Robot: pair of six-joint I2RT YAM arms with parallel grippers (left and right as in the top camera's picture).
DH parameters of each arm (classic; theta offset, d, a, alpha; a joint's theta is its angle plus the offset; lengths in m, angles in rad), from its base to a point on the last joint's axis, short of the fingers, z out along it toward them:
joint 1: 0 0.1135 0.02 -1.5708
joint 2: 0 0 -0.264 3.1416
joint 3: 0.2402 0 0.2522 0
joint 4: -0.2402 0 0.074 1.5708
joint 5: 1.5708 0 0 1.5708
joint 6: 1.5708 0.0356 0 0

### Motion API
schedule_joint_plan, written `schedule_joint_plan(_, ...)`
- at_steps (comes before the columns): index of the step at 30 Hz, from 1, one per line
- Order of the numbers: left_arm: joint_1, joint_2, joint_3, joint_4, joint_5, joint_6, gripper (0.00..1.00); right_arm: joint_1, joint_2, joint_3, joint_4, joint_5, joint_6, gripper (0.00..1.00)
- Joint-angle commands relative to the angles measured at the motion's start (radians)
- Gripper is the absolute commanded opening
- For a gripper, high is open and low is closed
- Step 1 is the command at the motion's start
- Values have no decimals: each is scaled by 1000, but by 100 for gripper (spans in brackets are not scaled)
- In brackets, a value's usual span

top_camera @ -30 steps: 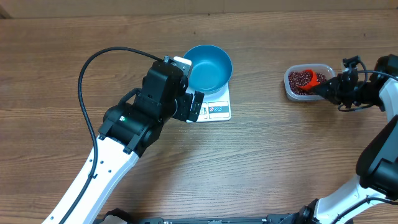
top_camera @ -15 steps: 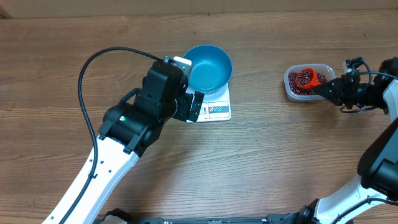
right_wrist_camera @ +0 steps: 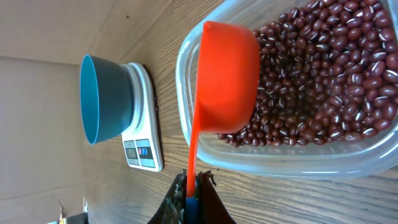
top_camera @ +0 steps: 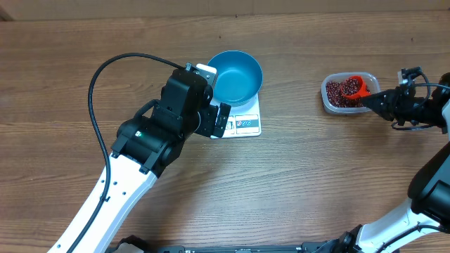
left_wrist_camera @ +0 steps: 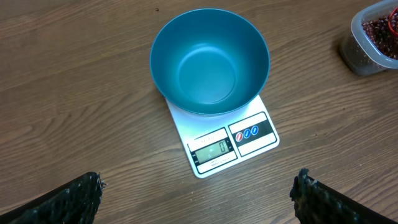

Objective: Scoop item into bowl and weigh 150g on scale
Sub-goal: 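Drag the scoop through the beans and tilt it upright to fill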

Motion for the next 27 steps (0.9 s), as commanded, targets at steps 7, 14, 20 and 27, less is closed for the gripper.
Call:
schedule_joint_plan(7,2,-14,21,0,8,18,99,-3,7,-5,-4,-55,-24,4)
schedule_joint_plan(14,2,-14,21,1,8,18,100,-3,7,-5,-24,-91,-51,4)
schedule_joint_plan(20,2,-14,21,1,8,18,100,-3,7,-5,-34,-131,-55,4)
schedule_joint_plan(27,2,-14,21,1,8,18,100,-1,7,-5,-84,-180,-104,4)
